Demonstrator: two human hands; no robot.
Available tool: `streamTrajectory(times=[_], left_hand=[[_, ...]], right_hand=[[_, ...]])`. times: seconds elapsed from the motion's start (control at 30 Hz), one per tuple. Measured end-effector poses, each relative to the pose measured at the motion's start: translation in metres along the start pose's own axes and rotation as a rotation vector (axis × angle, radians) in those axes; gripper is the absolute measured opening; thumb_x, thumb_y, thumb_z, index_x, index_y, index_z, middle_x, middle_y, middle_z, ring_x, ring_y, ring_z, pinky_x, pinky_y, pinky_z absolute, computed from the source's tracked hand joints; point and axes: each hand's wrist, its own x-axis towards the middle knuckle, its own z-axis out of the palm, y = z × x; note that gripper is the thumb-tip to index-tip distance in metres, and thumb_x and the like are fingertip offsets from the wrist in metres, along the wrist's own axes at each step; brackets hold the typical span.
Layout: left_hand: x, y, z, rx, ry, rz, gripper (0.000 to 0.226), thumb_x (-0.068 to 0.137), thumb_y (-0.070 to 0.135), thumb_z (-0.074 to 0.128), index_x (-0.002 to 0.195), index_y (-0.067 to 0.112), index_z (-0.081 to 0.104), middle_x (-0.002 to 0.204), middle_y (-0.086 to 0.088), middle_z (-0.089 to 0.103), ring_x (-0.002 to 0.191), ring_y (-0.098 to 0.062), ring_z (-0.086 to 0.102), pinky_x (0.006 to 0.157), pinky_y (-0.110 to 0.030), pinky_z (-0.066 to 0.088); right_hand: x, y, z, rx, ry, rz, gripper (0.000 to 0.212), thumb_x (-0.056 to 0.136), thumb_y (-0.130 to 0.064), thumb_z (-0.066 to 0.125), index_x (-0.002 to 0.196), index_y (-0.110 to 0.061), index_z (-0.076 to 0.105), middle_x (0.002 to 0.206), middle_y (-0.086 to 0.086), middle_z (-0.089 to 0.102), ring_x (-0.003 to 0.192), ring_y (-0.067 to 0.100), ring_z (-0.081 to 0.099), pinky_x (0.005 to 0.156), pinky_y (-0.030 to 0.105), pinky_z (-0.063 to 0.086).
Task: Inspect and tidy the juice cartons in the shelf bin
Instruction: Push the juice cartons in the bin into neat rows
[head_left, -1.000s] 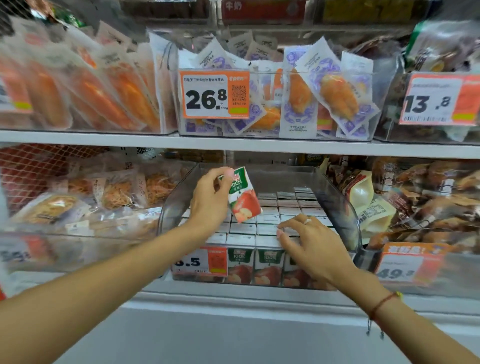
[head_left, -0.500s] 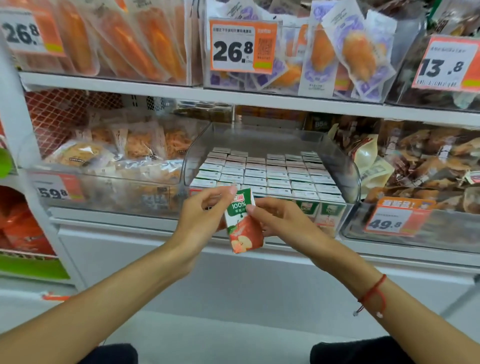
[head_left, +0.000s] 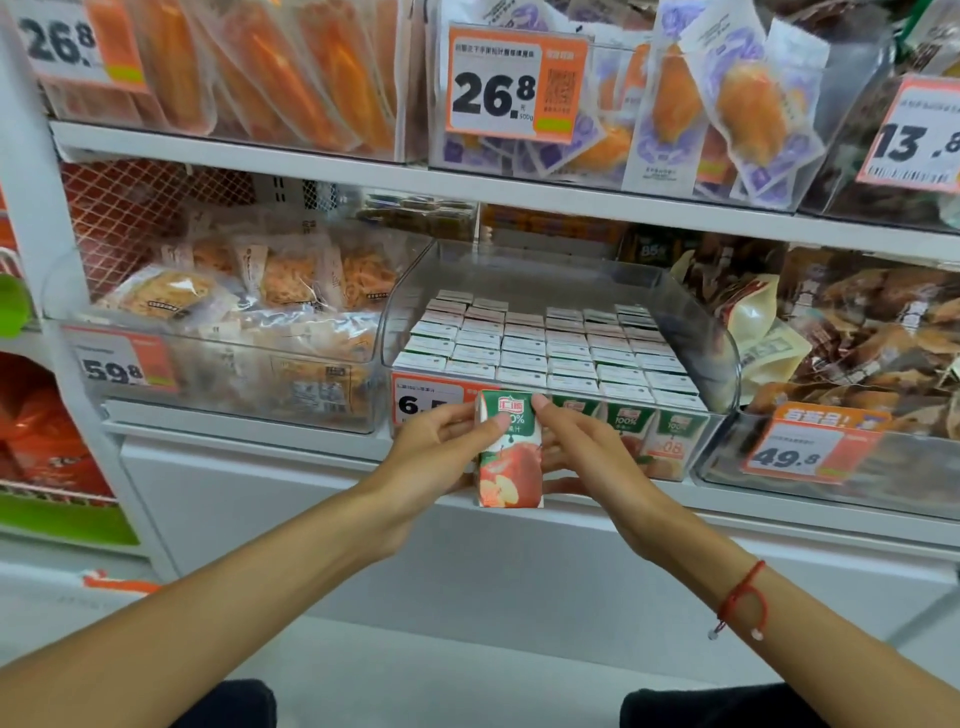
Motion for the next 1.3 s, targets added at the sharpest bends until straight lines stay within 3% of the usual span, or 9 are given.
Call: streamTrajectory(times=[0.17,0.3,0.4,0.47,0.6,0.7,0.8,1.07,1.3], left_hand=[[-0.001,0.005,0.0,0.004,-0.041,-0.015,0.034,0.094,0.032,0.062,0.125,0.022,0.063,0.114,0.005,0.072,0.104,-0.01,0.069,0.082,-0.021,0.056],[-0.001,0.007,-0.003,0.001,-0.128,-0.025,0.03,0.097,0.035,0.057,0.124,0.022,0.065,0.11,0.005,0.074,0.107,-0.009,0.068,0.088,-0.024,0.054],[-0.001,0.005,-0.006,0.017,-0.16,-0.043,0.032,0.096,0.039,0.056,0.124,0.024,0.065,0.112,0.006,0.074,0.11,-0.011,0.066,0.097,-0.032,0.052],[0.001,0.004,-0.008,0.024,-0.154,-0.027,0.032,0.097,0.04,0.055,0.123,0.024,0.066,0.112,0.006,0.074,0.108,-0.01,0.068,0.093,-0.028,0.054],[0.002,0.002,-0.01,-0.008,-0.117,0.019,0.028,0.096,0.04,0.055,0.114,0.024,0.07,0.103,0.007,0.076,0.098,-0.007,0.071,0.074,-0.015,0.055],[0.001,0.001,-0.01,-0.027,-0.063,0.031,0.025,0.096,0.041,0.055,0.105,0.024,0.072,0.096,0.007,0.077,0.09,-0.005,0.072,0.065,-0.011,0.053],[0.001,0.002,-0.009,-0.057,-0.015,0.014,0.023,0.097,0.039,0.055,0.105,0.025,0.071,0.096,0.006,0.077,0.09,-0.007,0.072,0.067,-0.013,0.055],[0.0,0.004,-0.004,-0.13,0.038,0.004,0.021,0.098,0.036,0.054,0.101,0.023,0.07,0.094,0.003,0.077,0.088,-0.008,0.073,0.067,-0.015,0.056],[0.002,0.004,-0.004,-0.112,0.019,0.003,0.021,0.098,0.039,0.054,0.101,0.026,0.071,0.092,0.007,0.077,0.086,-0.003,0.072,0.063,-0.013,0.054]], right_hand=[[0.001,0.001,0.0,-0.004,0.009,0.005,0.042,0.096,-0.054,0.044,0.102,-0.019,0.068,0.092,0.003,0.074,0.072,0.005,0.071,0.059,0.014,0.051],[0.001,0.001,-0.001,0.01,0.042,0.036,0.045,0.097,-0.055,0.042,0.102,-0.019,0.069,0.091,0.002,0.074,0.075,0.007,0.07,0.067,0.018,0.052],[0.002,-0.002,-0.002,-0.009,0.078,0.01,0.044,0.097,-0.053,0.043,0.099,-0.018,0.068,0.088,-0.001,0.073,0.065,-0.003,0.067,0.053,0.006,0.046],[0.003,-0.004,-0.003,-0.021,0.063,-0.001,0.046,0.097,-0.053,0.044,0.1,-0.014,0.069,0.091,0.004,0.073,0.067,-0.001,0.068,0.056,0.007,0.047],[0.004,-0.003,-0.007,0.026,-0.038,0.018,0.038,0.097,-0.048,0.049,0.108,-0.018,0.069,0.102,0.002,0.075,0.096,0.017,0.071,0.088,0.03,0.052],[0.002,0.0,-0.008,0.08,-0.161,0.013,0.027,0.099,-0.037,0.05,0.115,-0.023,0.067,0.11,0.0,0.074,0.103,0.016,0.069,0.09,0.03,0.053],[0.001,0.0,-0.01,0.123,-0.23,0.016,0.028,0.097,-0.029,0.055,0.124,-0.025,0.063,0.115,-0.002,0.072,0.108,0.014,0.067,0.096,0.033,0.051],[0.002,0.0,-0.017,0.086,-0.274,0.03,0.046,0.09,-0.011,0.065,0.133,-0.023,0.054,0.116,-0.004,0.072,0.108,0.013,0.067,0.092,0.031,0.055],[-0.002,0.0,-0.023,0.048,-0.266,-0.013,0.066,0.067,-0.025,0.077,0.13,-0.025,0.056,0.115,-0.004,0.072,0.107,0.012,0.067,0.09,0.028,0.055]])
